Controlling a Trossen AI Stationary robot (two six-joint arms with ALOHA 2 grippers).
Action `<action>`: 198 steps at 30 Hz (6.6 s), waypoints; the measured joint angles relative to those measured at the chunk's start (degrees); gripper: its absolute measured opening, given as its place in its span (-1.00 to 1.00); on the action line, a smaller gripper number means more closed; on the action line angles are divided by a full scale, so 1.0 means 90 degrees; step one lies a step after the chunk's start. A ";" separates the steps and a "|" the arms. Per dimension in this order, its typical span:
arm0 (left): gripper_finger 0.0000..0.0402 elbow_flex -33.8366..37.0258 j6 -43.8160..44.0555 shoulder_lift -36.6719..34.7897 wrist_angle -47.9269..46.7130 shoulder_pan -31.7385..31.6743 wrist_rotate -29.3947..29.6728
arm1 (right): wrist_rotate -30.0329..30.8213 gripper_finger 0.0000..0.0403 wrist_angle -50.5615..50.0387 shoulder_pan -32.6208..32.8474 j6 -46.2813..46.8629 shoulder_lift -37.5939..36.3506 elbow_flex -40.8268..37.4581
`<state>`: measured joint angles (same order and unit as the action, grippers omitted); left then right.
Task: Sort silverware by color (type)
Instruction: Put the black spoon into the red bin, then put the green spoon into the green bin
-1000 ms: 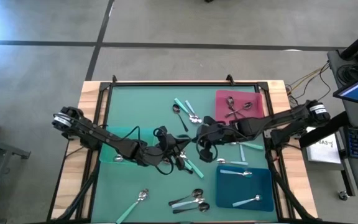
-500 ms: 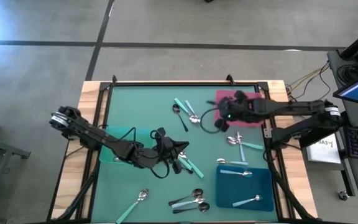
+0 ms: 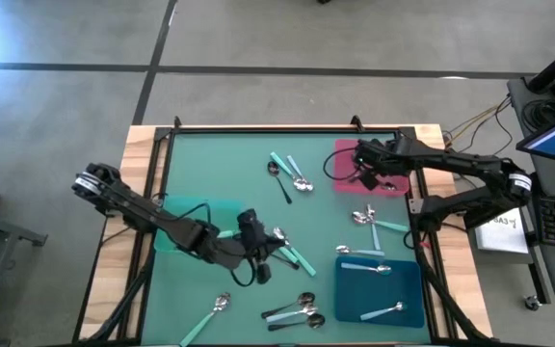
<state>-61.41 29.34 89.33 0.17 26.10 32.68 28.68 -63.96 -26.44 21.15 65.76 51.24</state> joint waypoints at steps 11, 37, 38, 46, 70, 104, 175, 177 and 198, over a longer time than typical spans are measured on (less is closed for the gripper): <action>-0.99 0.0000 0.4085 0.0085 -0.3278 0.0864 -0.3262 | -0.0029 -0.57 0.0090 -0.0009 -0.0262 -0.0002 -0.0026; -0.47 -0.0011 0.8709 0.1470 -0.3321 0.2724 -0.4243 | -0.0740 -0.57 0.0675 0.0035 -0.0428 -0.0002 -0.0115; -0.47 -0.0018 0.8711 0.1510 -0.3311 0.2725 -0.4248 | -0.0739 -0.57 0.0685 0.0035 -0.0428 -0.0002 -0.0127; -0.47 -0.0022 0.8707 0.1774 -0.3371 0.2718 -0.4252 | -0.0740 -0.59 0.0722 0.0035 -0.0424 -0.0002 -0.0237; -0.88 -0.0948 0.7599 0.0394 -0.6056 0.2316 -0.2208 | -0.2256 -0.62 0.0843 0.0042 -0.0818 -0.0138 -0.0247; -0.55 0.0388 0.4004 -0.2041 -0.8987 -0.0622 -0.1202 | -0.1351 -0.69 0.2007 0.5113 0.2902 -0.0590 -0.0247; -0.85 -0.1615 -0.4307 0.2708 -0.4033 -0.2253 -0.4246 | -0.0401 -0.71 0.1901 0.5159 0.2073 -0.0593 -0.0254; -0.85 -0.1818 -0.4332 0.2501 -0.4204 -0.2253 -0.4223 | -0.0400 -0.71 0.1898 0.5159 0.2071 -0.0593 -0.0254; -0.83 -0.1053 -0.2241 -0.0415 -0.7765 -0.2284 -0.3027 | -0.0683 -0.71 -0.1103 0.4939 0.3952 -0.0680 -0.0761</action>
<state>-70.88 9.17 85.60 -69.71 5.54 5.44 22.53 -73.88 18.01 56.72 59.63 44.39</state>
